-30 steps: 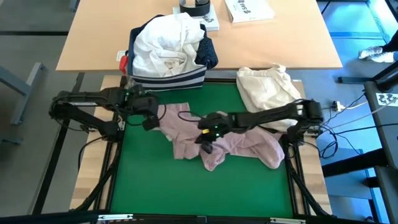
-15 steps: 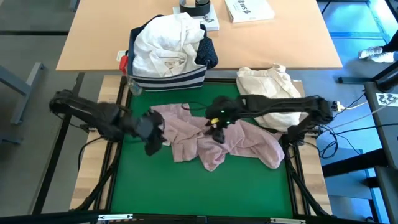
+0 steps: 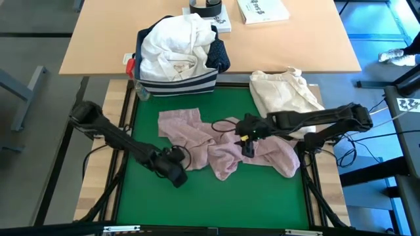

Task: Fold laundry
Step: Fold the red polo

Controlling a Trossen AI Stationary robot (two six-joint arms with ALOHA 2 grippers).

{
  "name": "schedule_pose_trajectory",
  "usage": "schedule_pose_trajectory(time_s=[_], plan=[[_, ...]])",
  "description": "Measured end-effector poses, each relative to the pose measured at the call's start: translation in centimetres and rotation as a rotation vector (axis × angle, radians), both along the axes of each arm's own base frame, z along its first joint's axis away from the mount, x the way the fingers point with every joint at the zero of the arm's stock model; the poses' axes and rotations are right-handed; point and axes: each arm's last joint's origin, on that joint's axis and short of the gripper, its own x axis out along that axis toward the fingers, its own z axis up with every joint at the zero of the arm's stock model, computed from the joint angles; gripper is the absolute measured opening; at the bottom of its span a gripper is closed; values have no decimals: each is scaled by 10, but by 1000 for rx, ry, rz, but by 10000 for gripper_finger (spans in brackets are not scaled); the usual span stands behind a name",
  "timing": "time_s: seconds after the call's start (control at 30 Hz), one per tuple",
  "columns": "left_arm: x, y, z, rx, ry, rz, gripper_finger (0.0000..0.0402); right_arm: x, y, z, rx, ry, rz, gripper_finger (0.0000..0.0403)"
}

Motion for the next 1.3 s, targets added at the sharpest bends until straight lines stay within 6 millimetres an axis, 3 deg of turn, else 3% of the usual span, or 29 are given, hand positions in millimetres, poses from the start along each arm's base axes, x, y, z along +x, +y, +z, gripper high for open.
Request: schedule_pose_trajectory(time_s=[0.17,0.33,0.43,0.53,0.67,0.93,1.13,1.2,1.3], plan=[[9,0,-25,79,31,63,174,-4,7,-15,19,17,0,202],[20,-2,-35,120,-31,47,168,-3,16,-16,41,-9,9,202],[24,-3,-36,139,-46,-15,137,-3,26,-16,47,-16,47,202],[24,-1,-35,142,-18,-85,79,-6,43,-16,74,-15,136,202],[22,0,-23,107,-19,-195,10,-14,64,-31,87,-22,203,202],[2,10,21,123,-71,-284,4,-7,91,-86,77,-52,158,202],[-4,13,31,151,-82,-335,5,9,97,-131,19,29,143,198],[-4,13,31,152,-79,-351,5,12,97,-144,-5,76,139,178],[-5,12,30,132,-72,-370,5,17,100,-143,16,84,117,109]])
